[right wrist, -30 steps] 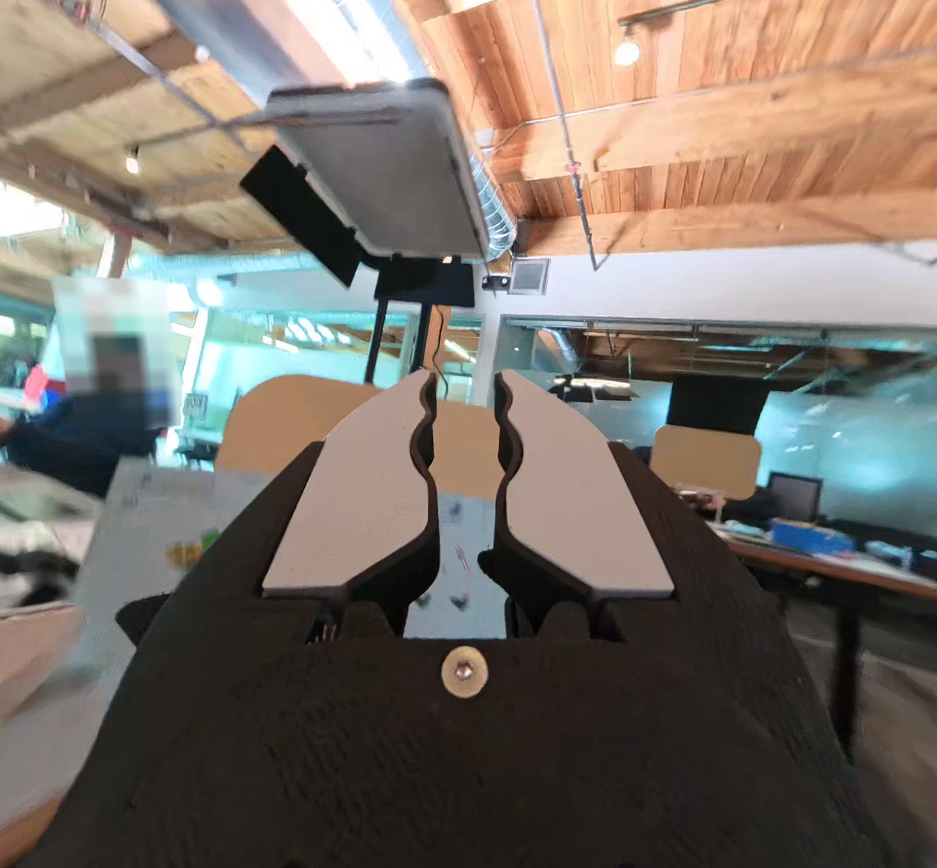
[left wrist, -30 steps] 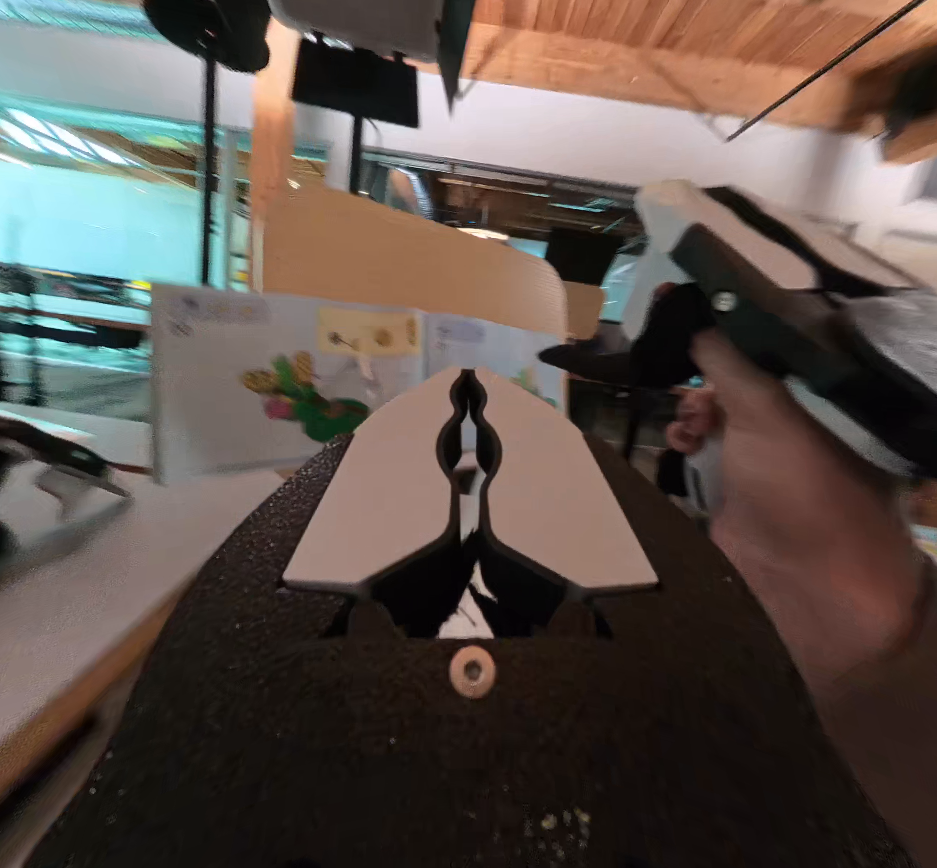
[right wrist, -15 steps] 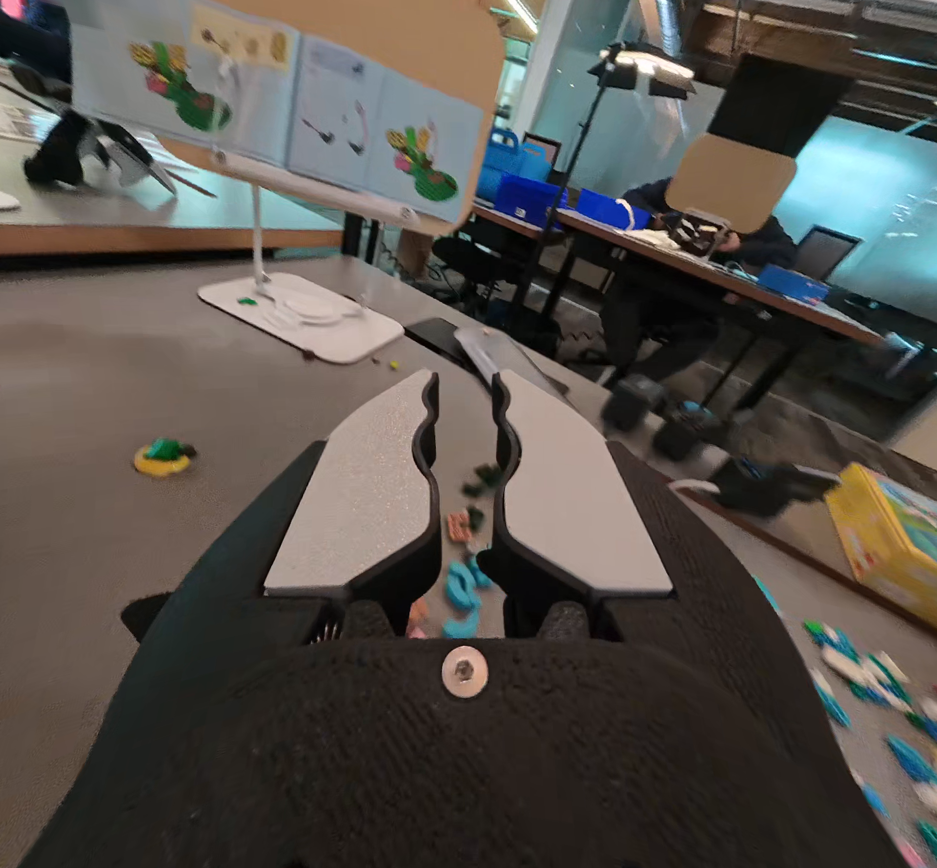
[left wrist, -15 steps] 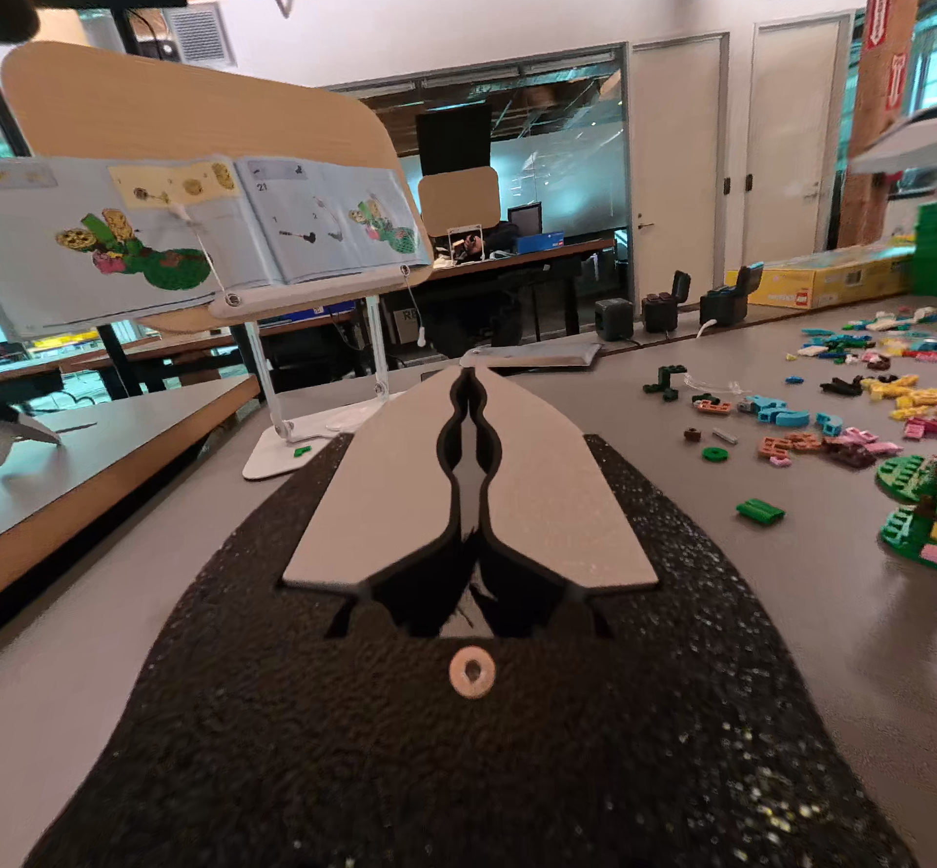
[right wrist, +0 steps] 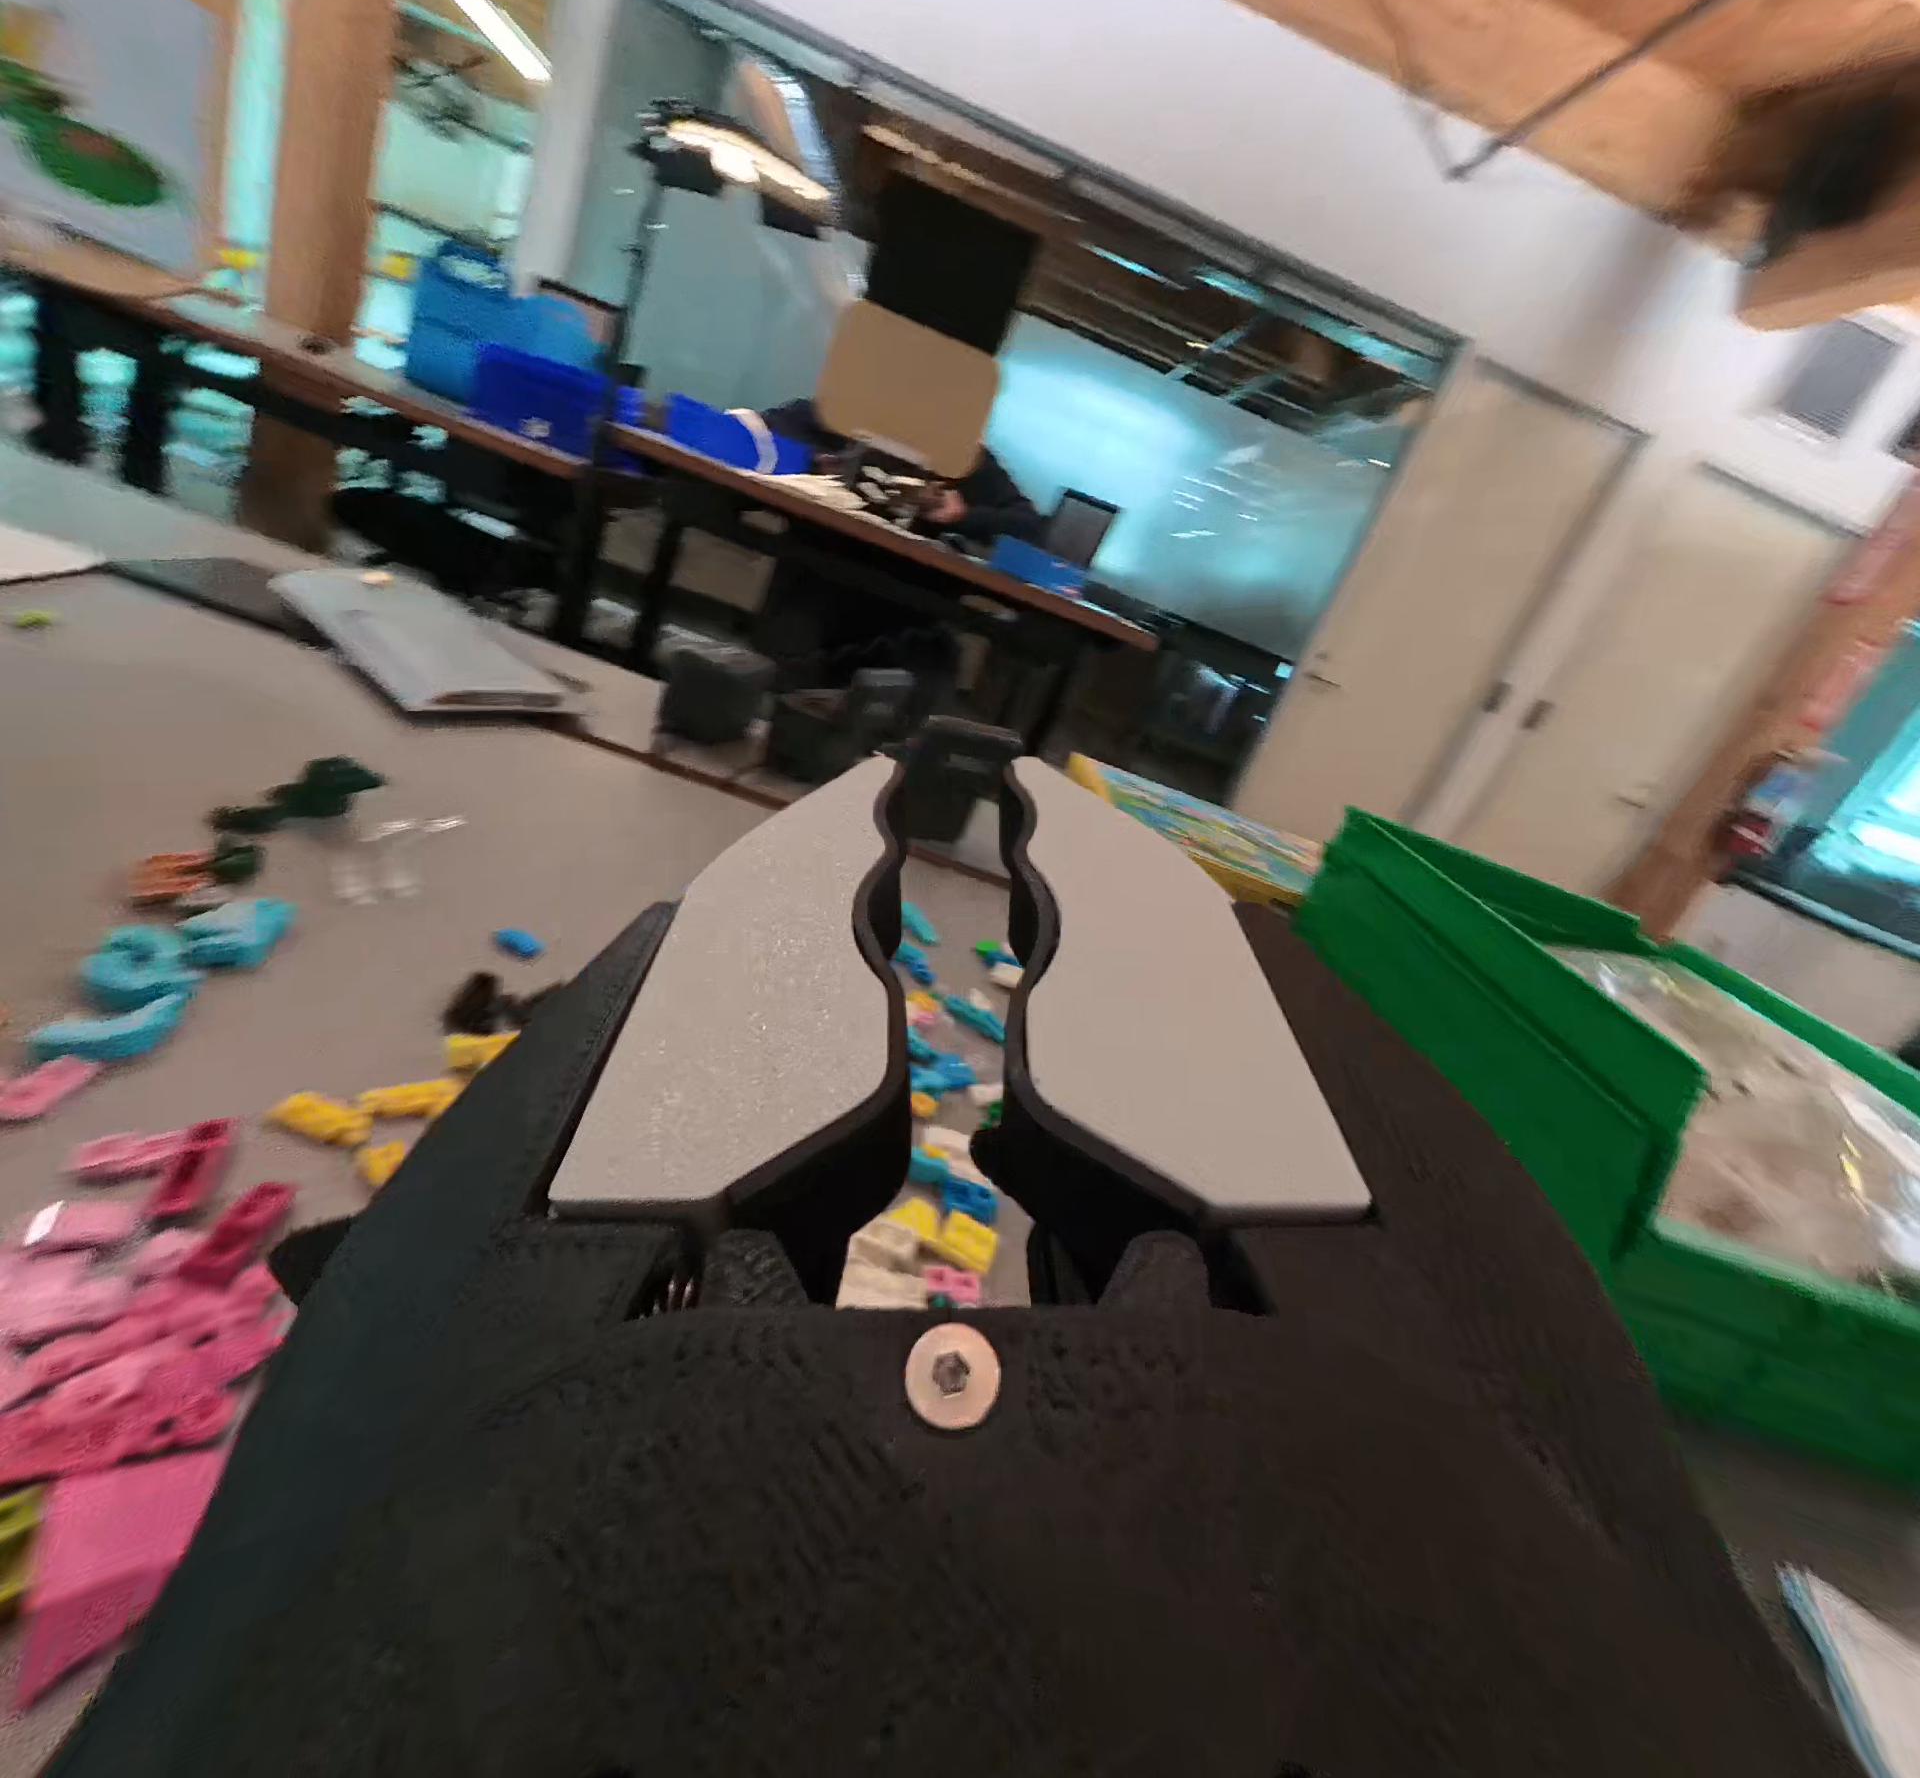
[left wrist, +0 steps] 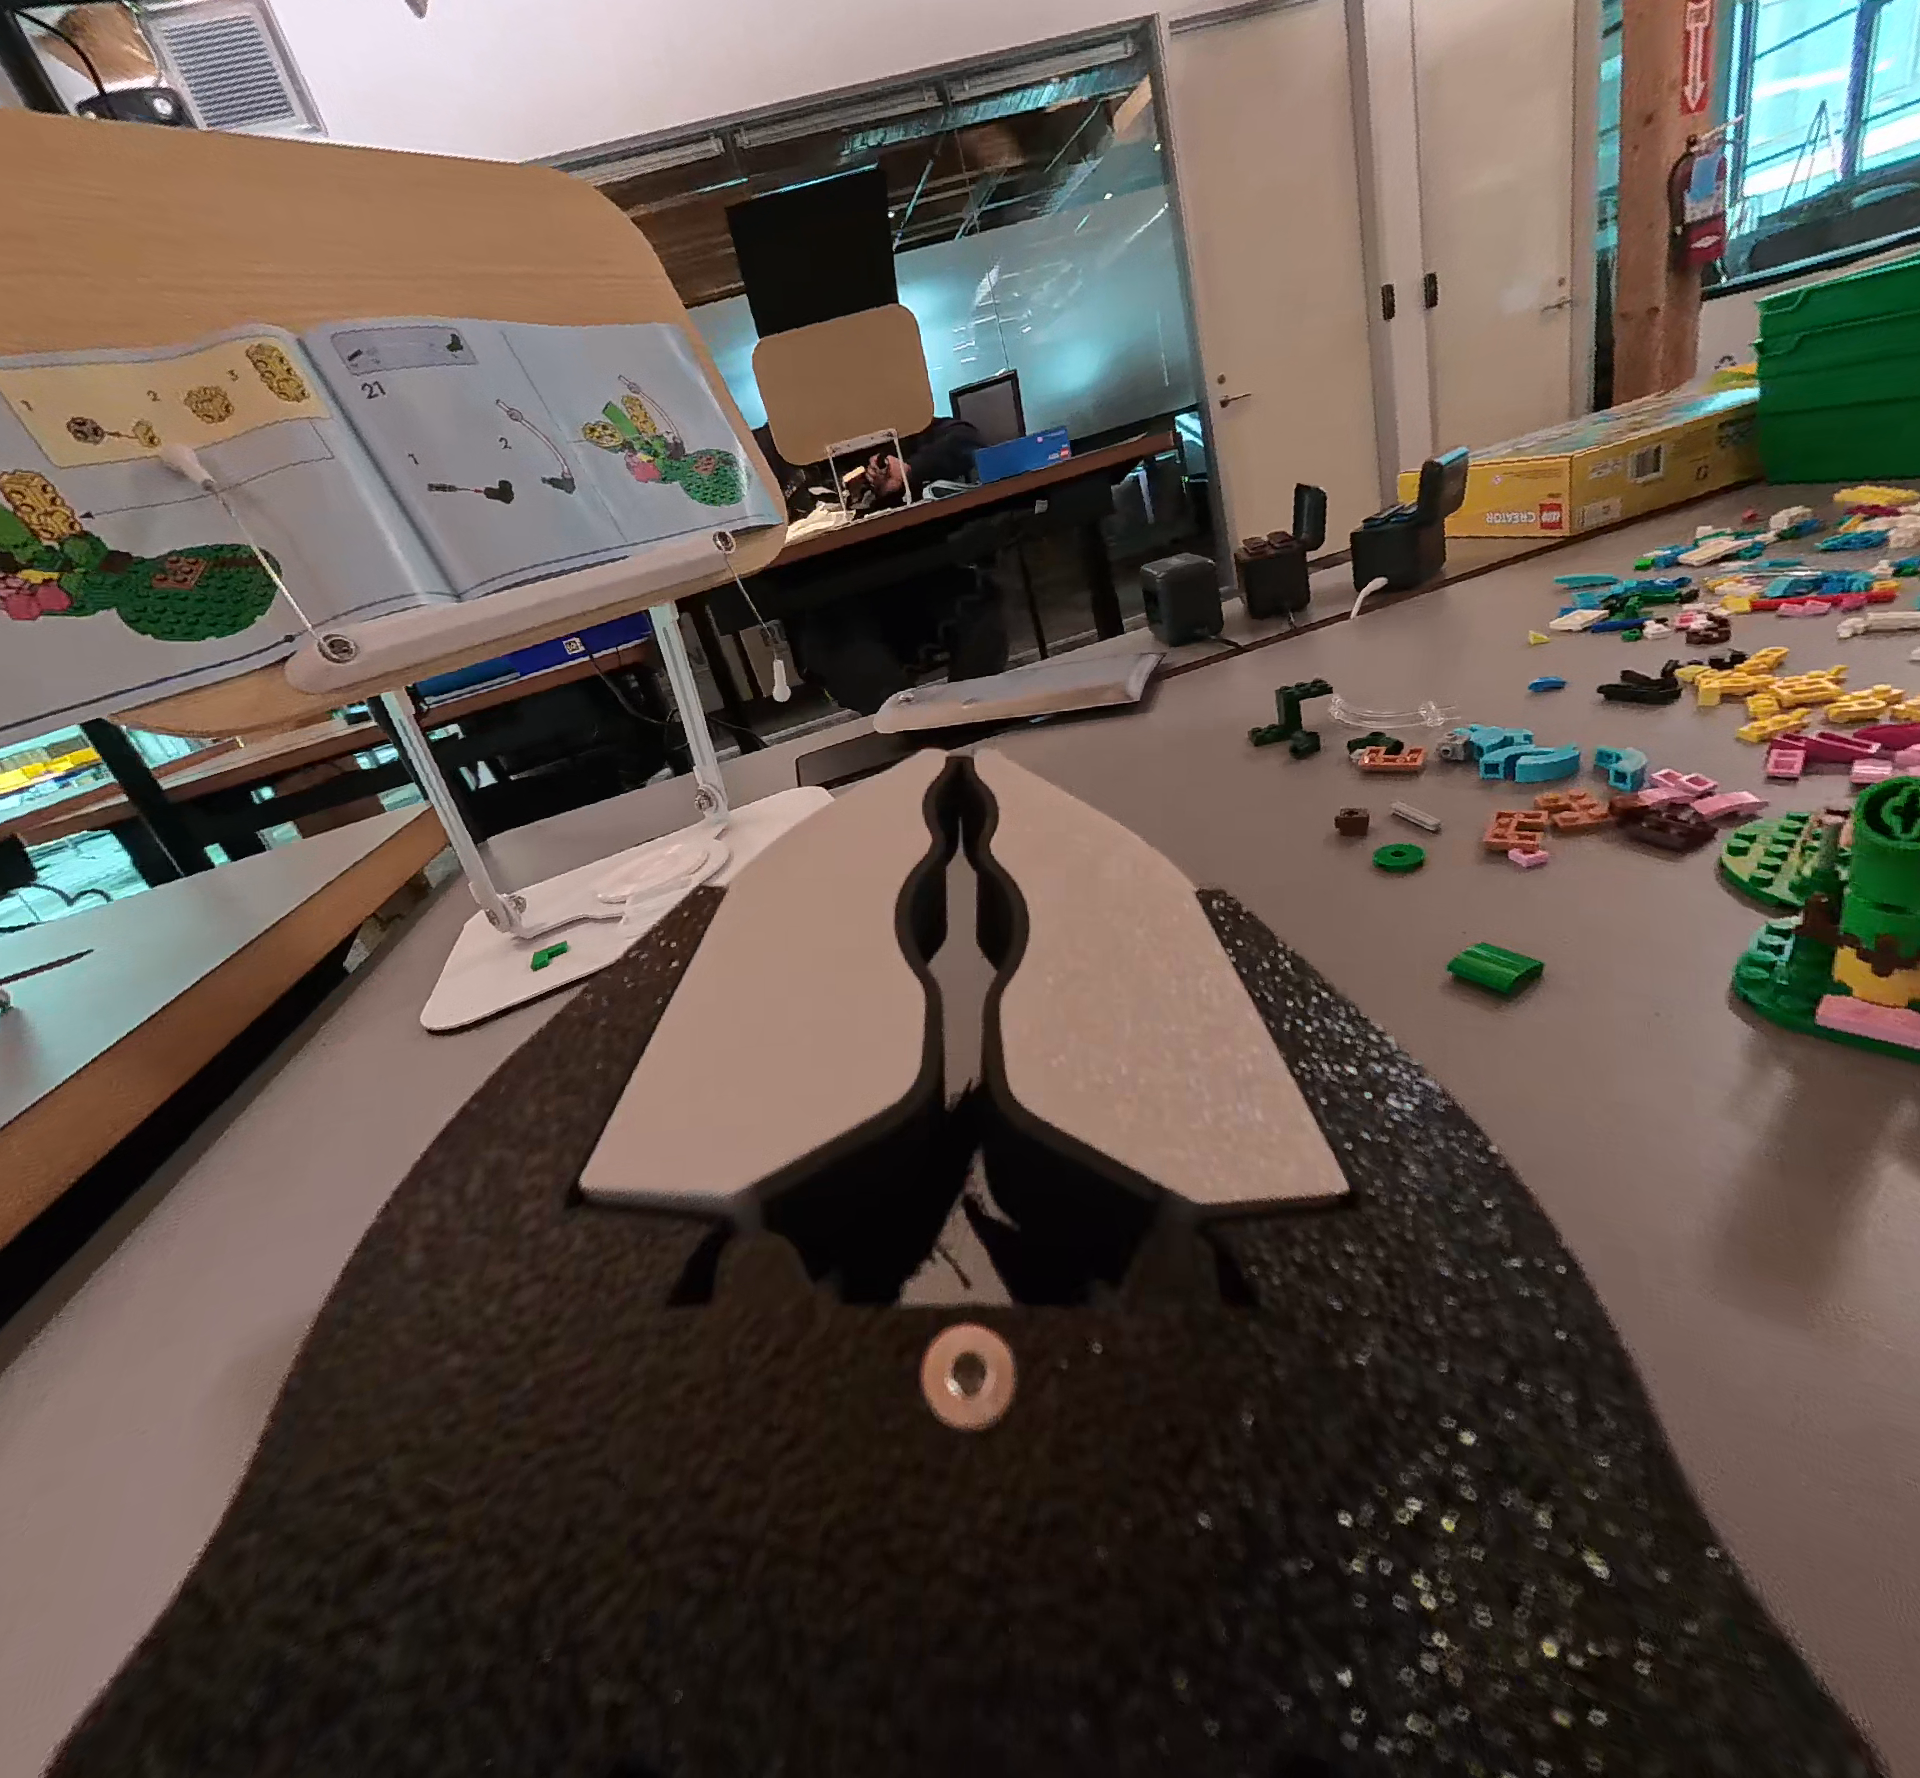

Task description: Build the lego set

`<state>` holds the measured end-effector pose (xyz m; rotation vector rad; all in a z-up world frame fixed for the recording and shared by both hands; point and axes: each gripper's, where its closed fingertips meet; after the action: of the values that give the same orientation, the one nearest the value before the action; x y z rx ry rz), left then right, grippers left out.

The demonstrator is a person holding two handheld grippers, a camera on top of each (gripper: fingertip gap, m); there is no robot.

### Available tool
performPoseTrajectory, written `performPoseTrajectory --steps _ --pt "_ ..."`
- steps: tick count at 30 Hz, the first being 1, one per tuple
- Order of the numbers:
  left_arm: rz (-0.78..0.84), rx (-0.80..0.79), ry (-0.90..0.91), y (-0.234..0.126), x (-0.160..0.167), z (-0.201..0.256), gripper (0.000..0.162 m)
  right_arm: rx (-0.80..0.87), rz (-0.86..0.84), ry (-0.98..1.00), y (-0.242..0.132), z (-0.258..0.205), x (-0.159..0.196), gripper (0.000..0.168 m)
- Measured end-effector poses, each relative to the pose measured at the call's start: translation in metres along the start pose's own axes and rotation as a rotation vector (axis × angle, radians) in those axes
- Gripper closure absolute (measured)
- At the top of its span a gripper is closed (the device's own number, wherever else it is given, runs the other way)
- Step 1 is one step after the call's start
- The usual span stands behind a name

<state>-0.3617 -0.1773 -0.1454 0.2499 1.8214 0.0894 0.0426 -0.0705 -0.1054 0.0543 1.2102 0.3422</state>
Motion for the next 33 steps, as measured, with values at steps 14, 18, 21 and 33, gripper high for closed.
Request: performPoseTrajectory --steps 14,18,21,33 --pt "-0.014 0.063 0.132 0.007 0.005 0.022 0.162 0.131 -0.018 -0.158 -0.003 -0.002 0.032 0.167" --pt "-0.007 0.065 0.104 0.008 0.004 0.020 0.162 0.077 -0.010 -0.225 0.001 -0.016 0.033 0.168" --pt "-0.004 0.069 0.112 0.008 0.004 0.022 0.162 0.056 0.032 -0.250 0.001 -0.025 0.023 0.168" --pt "-0.003 0.073 0.125 0.008 0.004 0.024 0.162 -0.152 0.214 -0.450 -0.014 -0.084 -0.003 0.168"
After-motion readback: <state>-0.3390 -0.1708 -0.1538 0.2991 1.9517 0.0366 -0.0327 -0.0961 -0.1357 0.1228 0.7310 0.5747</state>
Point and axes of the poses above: each gripper's, where its closed fingertips meet, y out along the fingers, x out of its underside, z = x × y across the jaws, and after that the axes turned 1 degree about -x, right-handed
